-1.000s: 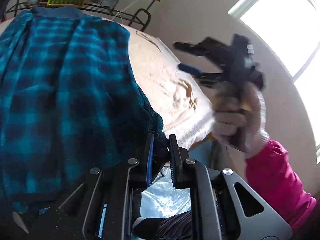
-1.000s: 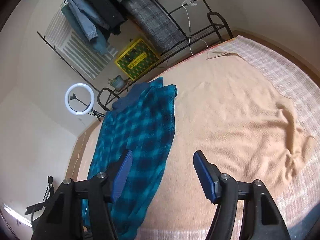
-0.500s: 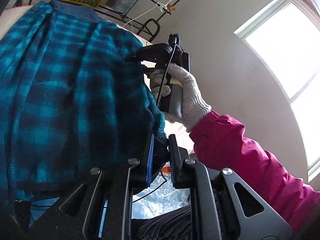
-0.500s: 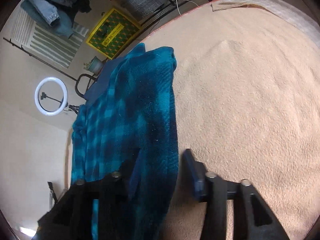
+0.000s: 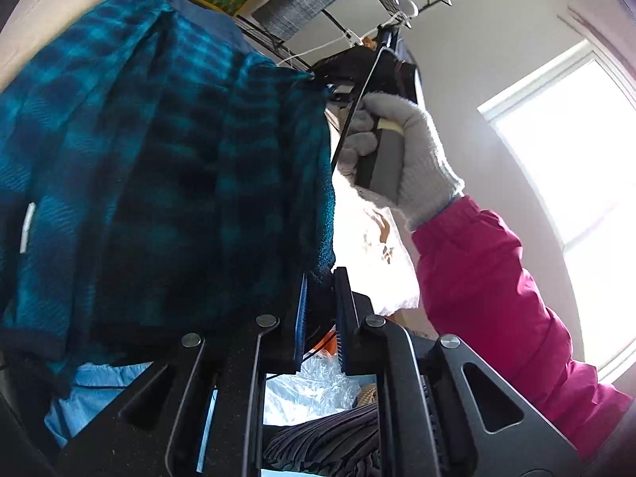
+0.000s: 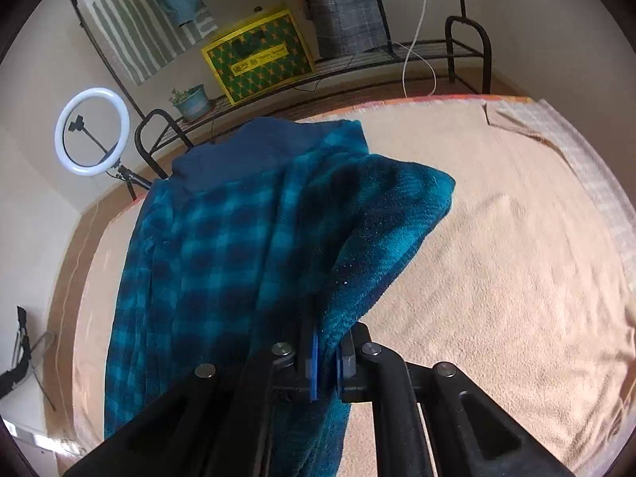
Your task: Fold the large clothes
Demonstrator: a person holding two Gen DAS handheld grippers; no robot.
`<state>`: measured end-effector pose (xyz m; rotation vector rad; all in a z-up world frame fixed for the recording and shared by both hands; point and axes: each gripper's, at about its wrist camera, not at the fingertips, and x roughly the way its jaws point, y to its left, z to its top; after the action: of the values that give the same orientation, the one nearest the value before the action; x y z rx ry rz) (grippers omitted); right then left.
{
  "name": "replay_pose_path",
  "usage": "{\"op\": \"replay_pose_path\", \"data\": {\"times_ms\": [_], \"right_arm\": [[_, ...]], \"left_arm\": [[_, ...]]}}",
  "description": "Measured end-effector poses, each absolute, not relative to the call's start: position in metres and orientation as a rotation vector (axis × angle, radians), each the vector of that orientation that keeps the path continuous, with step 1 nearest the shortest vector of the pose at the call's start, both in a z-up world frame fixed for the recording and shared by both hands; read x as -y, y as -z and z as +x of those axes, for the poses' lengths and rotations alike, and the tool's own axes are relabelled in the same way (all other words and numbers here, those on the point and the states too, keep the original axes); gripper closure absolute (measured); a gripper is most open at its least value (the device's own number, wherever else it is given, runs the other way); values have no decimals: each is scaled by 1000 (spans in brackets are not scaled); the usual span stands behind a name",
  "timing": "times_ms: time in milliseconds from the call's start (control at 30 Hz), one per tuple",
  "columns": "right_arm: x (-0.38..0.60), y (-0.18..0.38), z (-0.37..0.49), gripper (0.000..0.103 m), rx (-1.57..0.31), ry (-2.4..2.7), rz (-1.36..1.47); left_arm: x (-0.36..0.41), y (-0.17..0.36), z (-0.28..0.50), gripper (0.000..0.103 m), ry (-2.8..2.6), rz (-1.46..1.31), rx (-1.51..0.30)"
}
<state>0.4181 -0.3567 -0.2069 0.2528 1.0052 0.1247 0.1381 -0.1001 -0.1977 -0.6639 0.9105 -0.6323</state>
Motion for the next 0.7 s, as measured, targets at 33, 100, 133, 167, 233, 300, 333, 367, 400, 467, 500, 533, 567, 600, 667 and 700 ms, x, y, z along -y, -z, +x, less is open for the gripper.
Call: {"op": "replay_pose_path", "data": {"times_ms": [33, 100, 133, 167, 233, 300, 333, 367, 400, 467, 500, 533, 567, 600, 667, 700], "right_arm": [[343, 200, 418, 100, -995, -113, 196], [314, 189, 419, 100, -972, -107, 86], [296, 184, 418, 100, -960, -107, 25], [278, 182, 419, 100, -951, -115, -25], [246, 181, 420, 100, -947, -134, -100], [212, 186, 422, 100, -947, -156, -170], [194, 191, 422, 100, -949, -167, -211], [174, 198, 422, 100, -953, -183, -259], [161, 204, 422, 100, -956, -196, -288], [131, 221, 421, 100, -975, -223, -354], [120, 230, 420, 100, -983, -230, -382], [111, 240, 420, 100, -994, -233, -408], [108, 245, 420, 100, -999, -233, -417], [105, 250, 420, 100, -1007, -233, -423], [103, 257, 420, 100, -1010, -233, -433], [103, 259, 418, 100, -1007, -235, -437]], "left_arm": [[93, 200, 137, 93, 624, -685, -910], [80, 205, 132, 93, 602, -727, -907], [74, 207, 130, 93, 588, -738, -905], [68, 209, 128, 93, 577, -746, -905], [56, 214, 125, 93, 549, -770, -911], [46, 220, 121, 93, 521, -782, -919], [41, 224, 119, 93, 504, -783, -925], [38, 227, 117, 93, 491, -784, -931], [34, 234, 115, 93, 476, -789, -944], [29, 241, 113, 93, 459, -795, -959], [26, 247, 112, 93, 448, -801, -969], [25, 249, 111, 93, 444, -803, -973], [23, 251, 111, 93, 440, -804, -976], [22, 253, 111, 93, 437, -805, -976], [23, 253, 109, 93, 437, -793, -972], [23, 253, 108, 93, 438, -784, -971]]}}
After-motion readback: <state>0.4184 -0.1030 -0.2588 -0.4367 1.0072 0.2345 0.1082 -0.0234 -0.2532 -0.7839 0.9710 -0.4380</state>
